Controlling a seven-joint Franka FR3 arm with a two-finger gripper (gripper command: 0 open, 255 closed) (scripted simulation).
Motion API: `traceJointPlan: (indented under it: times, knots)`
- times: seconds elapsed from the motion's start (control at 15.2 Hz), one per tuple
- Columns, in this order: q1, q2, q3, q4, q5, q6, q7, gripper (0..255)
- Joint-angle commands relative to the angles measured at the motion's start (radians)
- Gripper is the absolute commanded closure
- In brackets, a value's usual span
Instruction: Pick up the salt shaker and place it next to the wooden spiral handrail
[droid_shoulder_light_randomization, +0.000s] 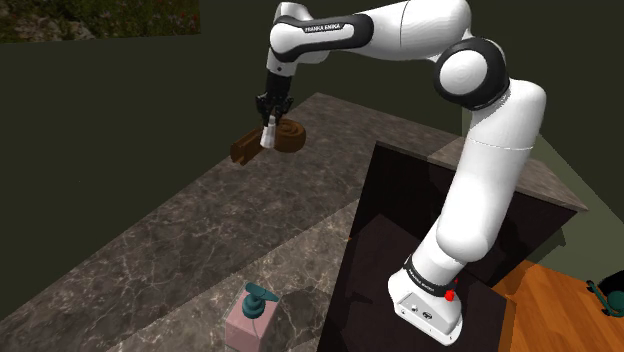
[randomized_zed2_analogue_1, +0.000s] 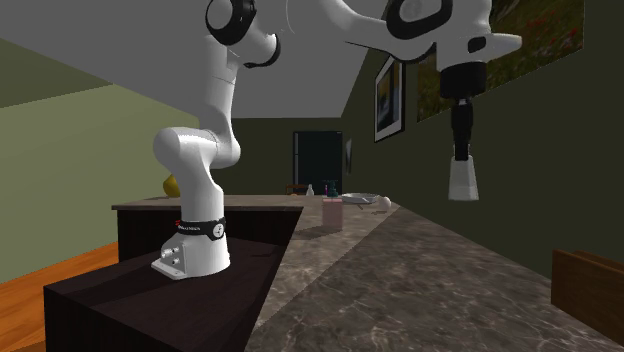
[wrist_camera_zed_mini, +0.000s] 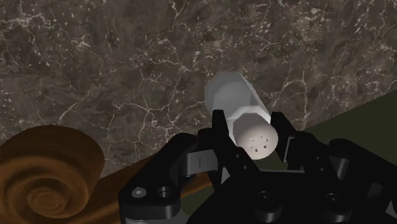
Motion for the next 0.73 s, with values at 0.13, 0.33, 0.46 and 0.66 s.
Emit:
traceJointPlan:
  times: [0.13, 0.33, 0.46, 0.66]
  knots:
    - [0.0, 0.078, -0.002, 0.072, -0.004, 0.006, -0.002, 255]
    - [0.0, 0.085, -0.002, 0.042, -0.003, 0.043, -0.004, 255]
    - [0.0, 0.091, -0.002, 0.024, -0.003, 0.067, -0.006, 255]
    - [0.0, 0.101, -0.002, -0.002, -0.002, 0.103, -0.008, 255]
